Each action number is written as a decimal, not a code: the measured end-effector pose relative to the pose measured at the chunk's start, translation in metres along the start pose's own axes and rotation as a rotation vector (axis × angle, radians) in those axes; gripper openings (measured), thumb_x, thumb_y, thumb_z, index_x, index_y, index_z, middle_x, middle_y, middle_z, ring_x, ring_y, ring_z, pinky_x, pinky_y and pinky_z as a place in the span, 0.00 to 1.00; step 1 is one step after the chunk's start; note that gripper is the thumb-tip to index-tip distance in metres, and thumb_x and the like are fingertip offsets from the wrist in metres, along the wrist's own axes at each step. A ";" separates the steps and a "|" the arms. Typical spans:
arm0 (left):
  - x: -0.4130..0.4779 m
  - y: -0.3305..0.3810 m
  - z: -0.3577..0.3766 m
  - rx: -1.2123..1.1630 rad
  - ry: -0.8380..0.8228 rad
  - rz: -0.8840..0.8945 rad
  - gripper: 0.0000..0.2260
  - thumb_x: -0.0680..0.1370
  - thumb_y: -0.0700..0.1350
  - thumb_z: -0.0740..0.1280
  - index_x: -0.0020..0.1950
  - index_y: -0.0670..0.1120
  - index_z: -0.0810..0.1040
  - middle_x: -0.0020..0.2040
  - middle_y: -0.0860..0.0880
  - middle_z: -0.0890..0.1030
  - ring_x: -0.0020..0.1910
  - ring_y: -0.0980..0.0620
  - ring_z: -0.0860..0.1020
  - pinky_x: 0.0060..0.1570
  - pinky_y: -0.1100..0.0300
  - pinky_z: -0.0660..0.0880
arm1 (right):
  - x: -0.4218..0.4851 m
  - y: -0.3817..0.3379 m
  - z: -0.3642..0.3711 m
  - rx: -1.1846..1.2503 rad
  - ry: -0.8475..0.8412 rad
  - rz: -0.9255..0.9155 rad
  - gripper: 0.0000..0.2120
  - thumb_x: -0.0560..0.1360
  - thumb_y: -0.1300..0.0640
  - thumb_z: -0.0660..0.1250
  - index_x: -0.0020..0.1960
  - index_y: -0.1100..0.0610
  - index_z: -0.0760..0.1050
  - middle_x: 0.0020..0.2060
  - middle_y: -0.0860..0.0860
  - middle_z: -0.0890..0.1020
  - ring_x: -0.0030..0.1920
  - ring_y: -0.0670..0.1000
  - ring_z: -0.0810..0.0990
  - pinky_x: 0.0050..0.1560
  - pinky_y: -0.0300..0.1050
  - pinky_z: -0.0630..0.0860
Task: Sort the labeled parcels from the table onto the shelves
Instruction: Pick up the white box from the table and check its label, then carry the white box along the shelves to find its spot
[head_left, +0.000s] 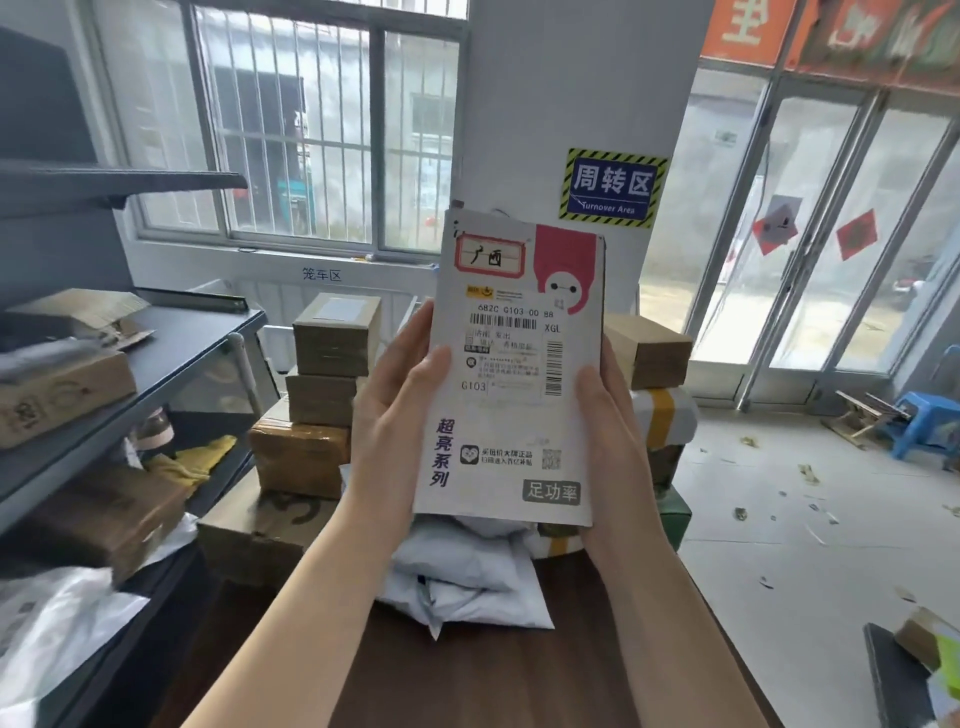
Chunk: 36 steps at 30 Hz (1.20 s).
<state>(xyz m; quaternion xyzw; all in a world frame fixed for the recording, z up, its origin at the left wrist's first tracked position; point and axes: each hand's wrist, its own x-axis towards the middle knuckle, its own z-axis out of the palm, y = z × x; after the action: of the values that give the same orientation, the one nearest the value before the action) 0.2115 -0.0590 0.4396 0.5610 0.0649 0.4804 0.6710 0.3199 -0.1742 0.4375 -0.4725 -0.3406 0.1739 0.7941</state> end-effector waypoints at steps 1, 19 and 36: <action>-0.004 0.008 0.002 0.027 0.014 0.024 0.19 0.76 0.46 0.67 0.66 0.59 0.79 0.61 0.49 0.86 0.56 0.45 0.85 0.50 0.51 0.83 | -0.002 -0.006 0.003 0.013 -0.016 -0.010 0.22 0.84 0.51 0.59 0.78 0.44 0.67 0.68 0.49 0.82 0.63 0.53 0.84 0.60 0.55 0.83; -0.195 0.160 0.070 0.299 0.523 0.365 0.19 0.78 0.44 0.67 0.69 0.56 0.77 0.58 0.47 0.87 0.52 0.46 0.87 0.50 0.48 0.83 | -0.110 -0.119 0.024 0.346 -0.661 0.063 0.18 0.84 0.54 0.60 0.69 0.38 0.74 0.58 0.44 0.88 0.54 0.51 0.89 0.49 0.50 0.87; -0.527 0.398 0.167 0.822 0.948 0.715 0.19 0.83 0.43 0.62 0.75 0.50 0.73 0.65 0.45 0.84 0.62 0.44 0.83 0.58 0.45 0.80 | -0.404 -0.311 0.096 0.787 -1.265 0.160 0.18 0.85 0.54 0.58 0.73 0.44 0.73 0.60 0.48 0.87 0.59 0.52 0.87 0.61 0.58 0.82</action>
<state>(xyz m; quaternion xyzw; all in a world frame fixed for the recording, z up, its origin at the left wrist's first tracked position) -0.1906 -0.5885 0.5867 0.4861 0.3369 0.7992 0.1073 -0.0478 -0.5087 0.5862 0.0134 -0.6093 0.5785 0.5421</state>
